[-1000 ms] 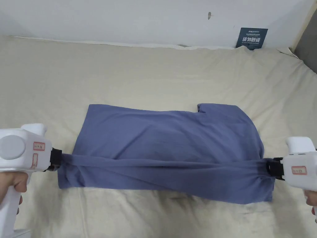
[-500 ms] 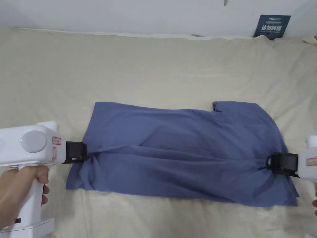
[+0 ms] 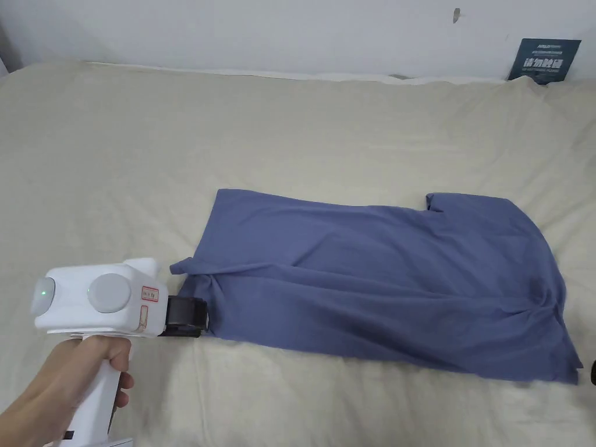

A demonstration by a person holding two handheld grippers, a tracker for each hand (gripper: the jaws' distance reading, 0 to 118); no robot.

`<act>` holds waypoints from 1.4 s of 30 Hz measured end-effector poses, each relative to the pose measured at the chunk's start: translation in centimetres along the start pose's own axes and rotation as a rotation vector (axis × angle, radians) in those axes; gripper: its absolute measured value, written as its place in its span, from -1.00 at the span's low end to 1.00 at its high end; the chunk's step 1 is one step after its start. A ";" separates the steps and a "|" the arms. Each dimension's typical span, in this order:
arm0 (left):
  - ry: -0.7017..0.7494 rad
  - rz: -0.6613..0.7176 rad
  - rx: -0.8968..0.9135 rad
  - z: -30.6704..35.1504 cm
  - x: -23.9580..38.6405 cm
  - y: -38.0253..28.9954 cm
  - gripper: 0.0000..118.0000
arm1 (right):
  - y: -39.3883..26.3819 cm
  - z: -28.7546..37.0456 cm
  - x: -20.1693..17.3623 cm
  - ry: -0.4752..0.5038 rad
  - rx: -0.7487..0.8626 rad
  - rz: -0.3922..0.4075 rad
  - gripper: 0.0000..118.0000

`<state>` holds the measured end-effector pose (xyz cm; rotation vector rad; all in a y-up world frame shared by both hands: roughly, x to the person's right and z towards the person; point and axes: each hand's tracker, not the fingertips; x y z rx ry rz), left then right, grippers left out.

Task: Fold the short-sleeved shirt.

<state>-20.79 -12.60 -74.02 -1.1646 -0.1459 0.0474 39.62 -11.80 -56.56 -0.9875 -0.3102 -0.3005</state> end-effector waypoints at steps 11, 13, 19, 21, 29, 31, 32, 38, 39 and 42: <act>0.073 -0.107 0.046 -0.6 3.1 0.0 -0.90 | 0.2 -2.5 -2.0 0.029 -0.005 0.133 0.97; 0.068 -0.093 0.041 -0.8 2.7 0.5 -0.90 | 0.4 -3.1 -2.4 0.019 -0.028 0.141 0.94; 0.035 -0.028 0.022 -1.6 1.1 1.5 -0.90 | 0.0 -4.4 -2.7 0.102 -0.069 0.137 -0.75; 0.043 -0.036 0.020 -1.3 1.7 0.9 -0.90 | 0.0 -3.8 -3.2 0.060 -0.043 0.207 -0.76; 0.022 -0.030 0.009 2.3 2.4 -1.0 -0.90 | -0.8 -0.5 -1.3 0.124 -0.036 0.104 -0.77; 0.021 -0.029 0.008 3.2 2.4 -2.4 -0.90 | -1.8 0.2 -0.8 0.128 -0.040 0.106 -0.77; 0.020 -0.033 0.005 3.2 1.6 -2.8 -0.90 | -2.6 0.6 -0.6 0.130 -0.046 0.113 -0.77; 0.005 -0.009 -0.029 5.0 -0.2 -8.8 -0.90 | -7.4 2.9 0.9 0.139 -0.081 0.118 -0.77; -0.005 0.007 -0.035 5.0 -0.4 -9.6 -0.90 | -8.0 3.0 1.3 0.143 -0.085 0.106 -0.77; -0.021 0.013 -0.033 4.5 -0.1 -11.1 -0.08 | -8.4 2.6 2.0 0.152 -0.095 0.062 -0.05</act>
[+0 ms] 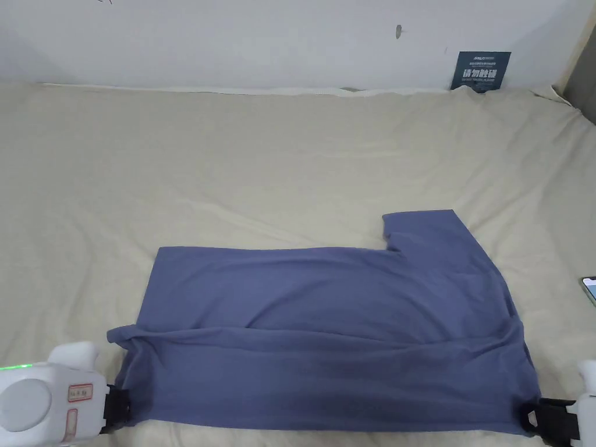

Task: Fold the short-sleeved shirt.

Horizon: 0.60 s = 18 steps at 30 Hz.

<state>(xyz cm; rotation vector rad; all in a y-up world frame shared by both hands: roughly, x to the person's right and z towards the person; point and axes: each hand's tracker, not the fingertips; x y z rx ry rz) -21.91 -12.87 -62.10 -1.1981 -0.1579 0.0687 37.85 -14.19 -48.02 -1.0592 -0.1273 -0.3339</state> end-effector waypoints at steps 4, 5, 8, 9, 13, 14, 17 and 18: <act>0.076 -0.048 0.010 0.4 0.7 0.8 0.87 | 0.3 0.8 0.0 -0.053 -0.029 0.014 0.94; 0.078 -0.032 0.025 0.5 0.7 2.0 0.87 | 0.6 1.8 0.1 -0.047 0.008 0.021 0.94; 0.073 0.003 0.108 2.4 -1.3 4.5 0.87 | 3.3 3.4 -0.7 -0.043 0.011 -0.006 0.94; 0.061 0.005 0.137 2.5 -1.2 6.1 0.86 | 4.5 3.6 -0.8 -0.012 0.020 -0.029 0.92; 0.026 0.001 0.216 1.6 2.3 11.5 -1.00 | 9.0 1.2 -1.4 -0.056 0.084 -0.095 -1.00; 0.064 -0.051 0.174 0.7 2.0 13.5 -1.00 | 10.5 0.3 -1.9 -0.086 0.116 -0.074 -1.00; 0.069 -0.070 0.181 -2.2 3.8 18.5 -0.60 | 14.8 -1.3 -3.8 -0.044 0.064 -0.015 -1.00; 0.066 -0.075 0.186 -3.7 3.4 20.2 0.35 | 15.9 -2.0 -4.2 -0.052 0.057 0.000 -1.00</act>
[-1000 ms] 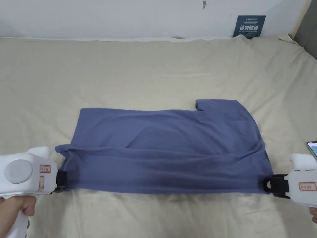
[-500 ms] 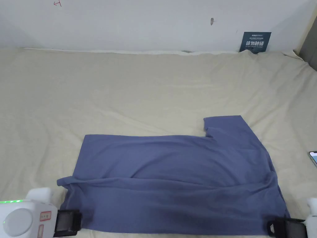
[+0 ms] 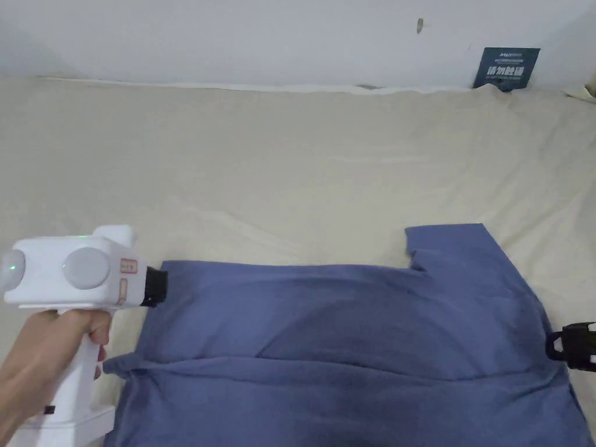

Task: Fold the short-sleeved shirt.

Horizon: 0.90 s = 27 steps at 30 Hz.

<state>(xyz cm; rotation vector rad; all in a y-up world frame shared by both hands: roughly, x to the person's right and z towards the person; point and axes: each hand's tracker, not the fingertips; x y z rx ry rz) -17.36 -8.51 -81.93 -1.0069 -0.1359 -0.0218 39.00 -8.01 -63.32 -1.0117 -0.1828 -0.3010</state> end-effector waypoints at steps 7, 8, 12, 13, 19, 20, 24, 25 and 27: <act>0.103 -0.040 -0.083 -11.4 -0.4 4.7 0.71 | 4.7 -5.1 2.0 -0.047 -0.009 0.064 -1.00; 0.104 -0.044 -0.092 -12.1 -0.7 5.1 0.27 | 5.3 -5.5 2.5 -0.063 -0.011 0.069 -1.00; 0.030 0.028 -0.051 -7.8 0.7 3.2 -1.00 | 6.9 -6.0 2.1 -0.112 0.004 0.093 -0.86; 0.039 -0.028 -0.079 -7.8 1.2 3.1 -1.00 | 7.6 -6.7 2.4 -0.117 0.005 0.099 0.01; 0.035 0.023 -0.092 -7.6 2.2 3.0 -1.00 | 10.1 -11.2 4.0 -0.120 -0.048 0.078 0.98; 0.035 0.018 -0.096 -8.6 1.2 3.5 -1.00 | 10.2 -12.3 4.4 -0.119 -0.103 0.077 0.98; 0.039 0.017 -0.101 -8.8 0.9 3.7 -1.00 | 9.7 -14.4 4.3 -0.095 -0.175 0.098 0.86; 0.037 0.018 -0.104 -8.8 0.9 3.8 -1.00 | 9.5 -13.7 3.5 -0.095 -0.172 0.100 0.66; 0.032 0.021 -0.109 -9.0 0.7 4.2 -1.00 | 9.1 -13.7 3.7 -0.108 -0.180 0.111 0.22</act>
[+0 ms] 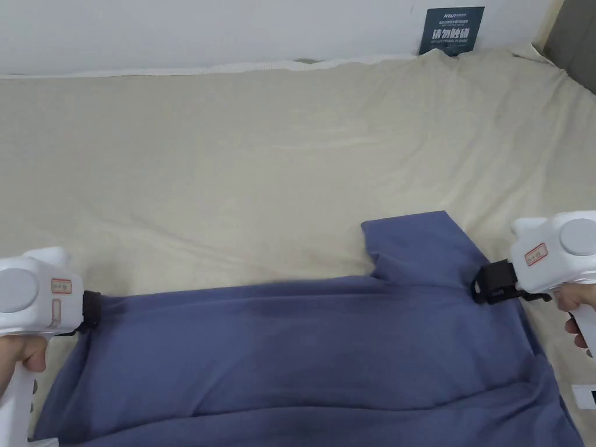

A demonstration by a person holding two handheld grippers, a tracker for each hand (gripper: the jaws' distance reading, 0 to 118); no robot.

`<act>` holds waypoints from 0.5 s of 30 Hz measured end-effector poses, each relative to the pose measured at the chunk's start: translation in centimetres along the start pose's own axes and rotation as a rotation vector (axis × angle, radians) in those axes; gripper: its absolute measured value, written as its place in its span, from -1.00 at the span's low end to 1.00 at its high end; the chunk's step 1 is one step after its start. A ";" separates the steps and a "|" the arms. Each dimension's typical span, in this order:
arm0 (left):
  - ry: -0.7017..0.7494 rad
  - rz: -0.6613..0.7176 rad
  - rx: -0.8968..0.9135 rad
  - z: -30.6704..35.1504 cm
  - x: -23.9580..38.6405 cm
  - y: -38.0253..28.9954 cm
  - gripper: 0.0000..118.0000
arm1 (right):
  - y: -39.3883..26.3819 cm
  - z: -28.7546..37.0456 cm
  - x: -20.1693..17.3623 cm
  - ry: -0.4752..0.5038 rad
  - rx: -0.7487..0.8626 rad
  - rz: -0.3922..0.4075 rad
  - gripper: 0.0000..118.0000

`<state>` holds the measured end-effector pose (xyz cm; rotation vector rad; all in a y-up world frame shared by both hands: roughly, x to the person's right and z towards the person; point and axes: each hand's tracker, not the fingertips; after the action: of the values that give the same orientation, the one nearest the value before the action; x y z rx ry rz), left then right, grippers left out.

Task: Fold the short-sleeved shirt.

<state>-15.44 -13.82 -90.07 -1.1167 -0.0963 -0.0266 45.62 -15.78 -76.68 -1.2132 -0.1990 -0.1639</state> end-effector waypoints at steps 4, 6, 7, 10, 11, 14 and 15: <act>-0.005 0.004 0.014 0.8 0.8 -0.8 -1.00 | -0.1 3.2 0.8 0.065 0.095 -0.022 -0.94; 0.000 -0.018 0.012 0.7 0.4 -0.8 -1.00 | -0.1 4.7 0.5 0.095 0.096 -0.008 -0.94; 0.000 -0.021 0.014 1.0 0.4 -0.8 -1.00 | -0.3 5.1 0.3 0.073 0.106 0.006 -0.94; -0.009 -0.010 0.035 1.9 -0.1 -0.7 -1.00 | -0.9 6.8 -0.3 0.064 0.139 0.030 -0.94; -0.018 0.003 0.048 2.4 -0.3 -0.6 -1.00 | -1.2 7.4 -0.2 0.072 0.146 0.022 -0.94; -0.035 0.011 0.088 4.8 -0.1 -0.9 -1.00 | -1.5 8.4 0.1 0.099 0.161 0.015 -0.94; -0.045 0.016 0.085 5.4 -0.3 -1.0 -1.00 | -1.7 8.9 0.1 0.100 0.165 0.021 -0.94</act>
<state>-16.16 -9.40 -86.78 -1.0328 -0.1279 0.0168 44.78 -8.03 -72.16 -1.0404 -0.1106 -0.1859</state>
